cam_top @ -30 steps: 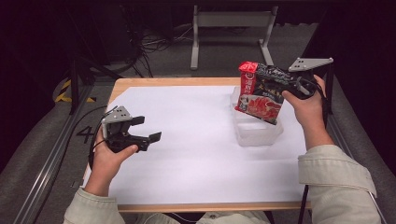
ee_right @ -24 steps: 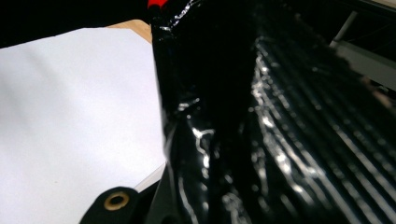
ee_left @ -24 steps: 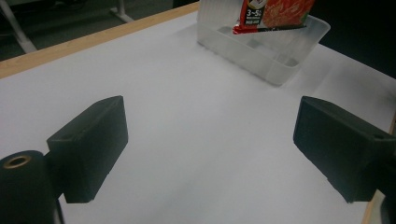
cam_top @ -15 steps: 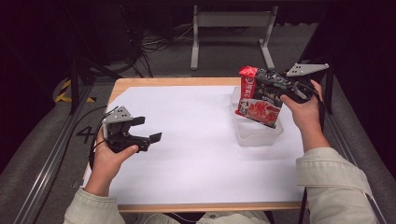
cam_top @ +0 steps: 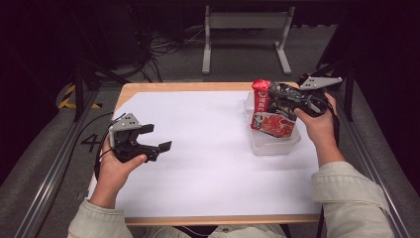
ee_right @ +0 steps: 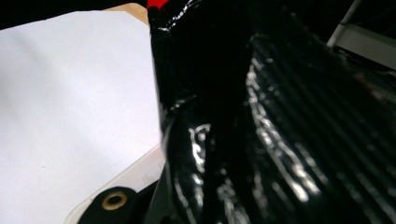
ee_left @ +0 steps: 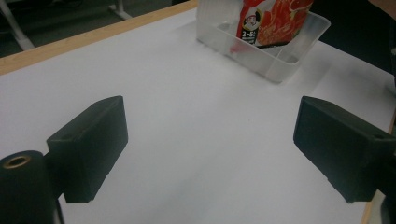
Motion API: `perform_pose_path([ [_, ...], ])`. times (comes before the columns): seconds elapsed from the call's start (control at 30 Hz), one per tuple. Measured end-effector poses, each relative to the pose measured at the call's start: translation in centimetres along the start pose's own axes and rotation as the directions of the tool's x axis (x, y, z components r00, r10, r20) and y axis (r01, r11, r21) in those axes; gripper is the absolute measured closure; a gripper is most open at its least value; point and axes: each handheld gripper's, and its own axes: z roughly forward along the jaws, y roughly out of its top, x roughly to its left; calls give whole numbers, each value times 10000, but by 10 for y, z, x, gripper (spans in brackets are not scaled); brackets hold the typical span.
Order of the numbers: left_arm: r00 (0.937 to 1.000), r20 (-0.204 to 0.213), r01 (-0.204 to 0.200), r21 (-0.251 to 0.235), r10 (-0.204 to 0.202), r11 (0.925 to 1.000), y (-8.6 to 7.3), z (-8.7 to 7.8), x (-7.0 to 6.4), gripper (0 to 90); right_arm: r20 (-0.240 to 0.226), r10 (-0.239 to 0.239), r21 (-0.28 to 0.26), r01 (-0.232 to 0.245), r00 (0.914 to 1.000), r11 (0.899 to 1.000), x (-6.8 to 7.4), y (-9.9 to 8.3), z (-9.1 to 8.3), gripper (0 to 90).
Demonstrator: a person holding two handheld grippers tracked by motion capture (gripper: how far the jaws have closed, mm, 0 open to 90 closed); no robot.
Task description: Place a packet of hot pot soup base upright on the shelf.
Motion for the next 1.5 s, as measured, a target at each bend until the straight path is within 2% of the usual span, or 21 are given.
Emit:
perform_pose_path([
  [0.33,10000,38,6,63,-6,10000,-1,1,0,107,-49,187,-59,-187,9998,9998,2,-14,8,778],
  [0.47,9999,-41,-111,59,112,9999,-1,1,-1,103,-131,528,-236,-531,9985,9983,2,-20,8,713],
  [0.7,9998,-35,-193,73,193,9998,-3,2,0,102,179,589,96,-590,9981,9982,3,-32,10,684],
  [0.8,9999,-56,-149,82,149,9999,-4,2,-1,102,170,705,15,-705,9974,9975,2,-34,10,667],
  [0.93,10000,-61,-53,107,54,9999,-6,3,0,102,269,781,-116,-778,9966,9969,2,-33,9,587],
  [1.0,10000,-67,-21,276,23,9996,-10,4,-1,102,392,817,-296,-805,9959,9963,3,-32,6,550],
  [1.07,9998,-120,-154,445,160,9989,-15,6,-2,102,267,905,-609,-887,9955,9942,3,-31,2,507],
  [1.17,9999,62,-124,637,121,9979,-24,8,-4,102,272,927,-942,-897,9953,9915,4,-30,-6,463],
  [1.3,10000,-38,11,665,-8,9978,-39,4,-2,102,398,881,-1516,-812,9953,9851,8,-27,-23,434],
  [1.37,9999,-96,102,620,-96,9980,-43,3,-1,103,693,595,-1670,-472,9958,9848,13,-24,-32,422],
  [1.4,9998,-125,137,617,-130,9980,-47,2,-1,103,693,595,-1670,-472,9958,9848,13,-24,-32,422],
  [1.5,9997,-229,142,517,-130,9986,-56,0,1,104,1235,78,-1864,155,9923,9823,22,-18,-46,410],
])
